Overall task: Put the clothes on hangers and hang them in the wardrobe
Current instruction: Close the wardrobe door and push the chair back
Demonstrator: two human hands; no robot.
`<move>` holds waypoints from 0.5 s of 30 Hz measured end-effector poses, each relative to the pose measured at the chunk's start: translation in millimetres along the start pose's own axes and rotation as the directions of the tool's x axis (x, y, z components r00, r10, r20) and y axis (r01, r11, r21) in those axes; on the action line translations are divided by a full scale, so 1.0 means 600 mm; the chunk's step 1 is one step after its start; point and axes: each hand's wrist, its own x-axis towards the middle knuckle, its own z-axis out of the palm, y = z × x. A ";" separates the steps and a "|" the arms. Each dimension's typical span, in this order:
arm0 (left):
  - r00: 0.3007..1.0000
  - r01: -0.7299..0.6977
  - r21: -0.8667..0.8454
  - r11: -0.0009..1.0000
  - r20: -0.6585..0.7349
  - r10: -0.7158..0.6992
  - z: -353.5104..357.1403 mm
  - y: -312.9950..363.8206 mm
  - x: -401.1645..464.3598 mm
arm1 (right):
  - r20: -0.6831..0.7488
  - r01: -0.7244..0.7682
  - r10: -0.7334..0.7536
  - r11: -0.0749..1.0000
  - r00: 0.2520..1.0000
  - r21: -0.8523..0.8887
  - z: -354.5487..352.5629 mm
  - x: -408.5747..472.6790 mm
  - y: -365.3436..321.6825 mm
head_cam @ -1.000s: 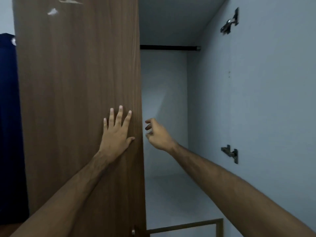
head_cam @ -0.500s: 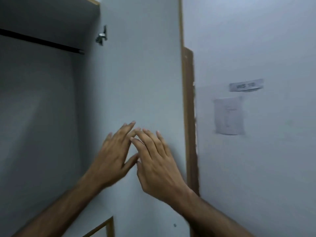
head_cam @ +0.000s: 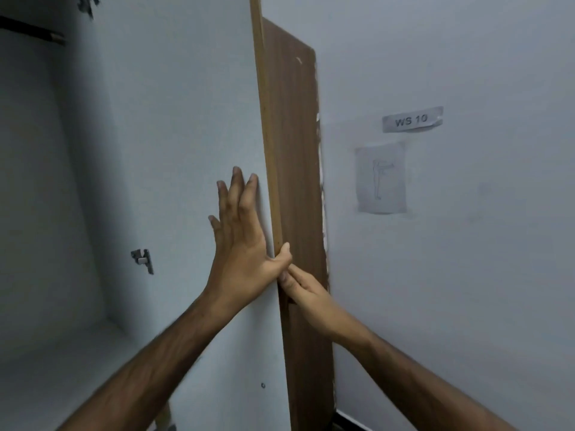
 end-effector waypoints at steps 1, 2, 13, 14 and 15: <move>1.000 -0.004 -0.008 1.000 -0.014 0.004 -0.002 0.000 -0.001 | 0.048 -0.032 0.029 0.998 0.998 0.049 0.003 0.003 0.006; 1.000 -0.012 -0.015 1.000 -0.027 0.011 -0.005 -0.002 -0.001 | 0.091 -0.055 0.047 0.995 0.995 0.088 0.006 0.006 0.009; 0.997 -0.072 -0.081 0.994 -0.026 0.070 -0.134 -0.030 -0.055 | 0.501 -0.027 -0.123 0.959 0.857 0.282 0.093 0.032 0.054; 0.997 -0.074 -0.096 0.993 -0.015 0.073 -0.149 -0.037 -0.062 | 0.525 0.008 -0.152 0.964 0.837 0.266 0.107 0.034 0.055; 0.997 -0.072 -0.111 0.991 0.000 0.073 -0.165 -0.045 -0.068 | 0.548 0.041 -0.179 0.966 0.817 0.255 0.123 0.038 0.059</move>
